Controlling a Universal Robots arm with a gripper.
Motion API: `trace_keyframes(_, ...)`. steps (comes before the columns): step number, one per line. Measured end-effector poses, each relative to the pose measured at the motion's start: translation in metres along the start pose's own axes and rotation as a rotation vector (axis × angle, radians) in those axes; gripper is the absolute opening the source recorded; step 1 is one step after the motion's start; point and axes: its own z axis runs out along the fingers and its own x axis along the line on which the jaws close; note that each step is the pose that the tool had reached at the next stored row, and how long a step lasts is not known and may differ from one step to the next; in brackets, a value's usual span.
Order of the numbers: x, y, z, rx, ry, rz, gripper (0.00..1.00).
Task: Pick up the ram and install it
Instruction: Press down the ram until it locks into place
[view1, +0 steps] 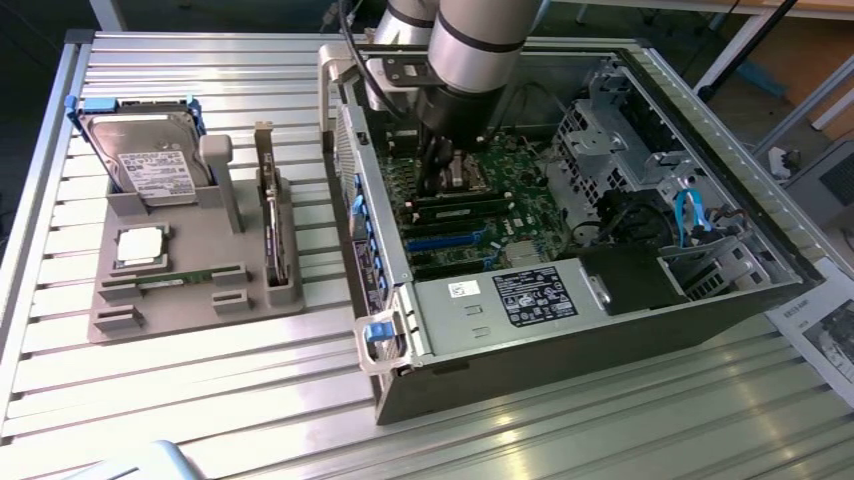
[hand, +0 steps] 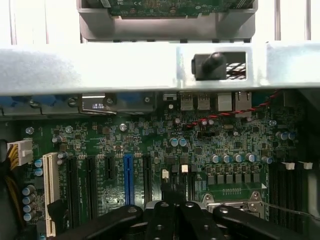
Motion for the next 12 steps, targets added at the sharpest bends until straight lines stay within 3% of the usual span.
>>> trace_keyframes(7, -0.001, 0.0002, -0.0186, -0.0091, 0.0003, 0.000, 0.10)
trace_keyframes(12, -0.001, -0.0002, -0.0191, -0.0095, 0.0003, 0.000, 0.10)
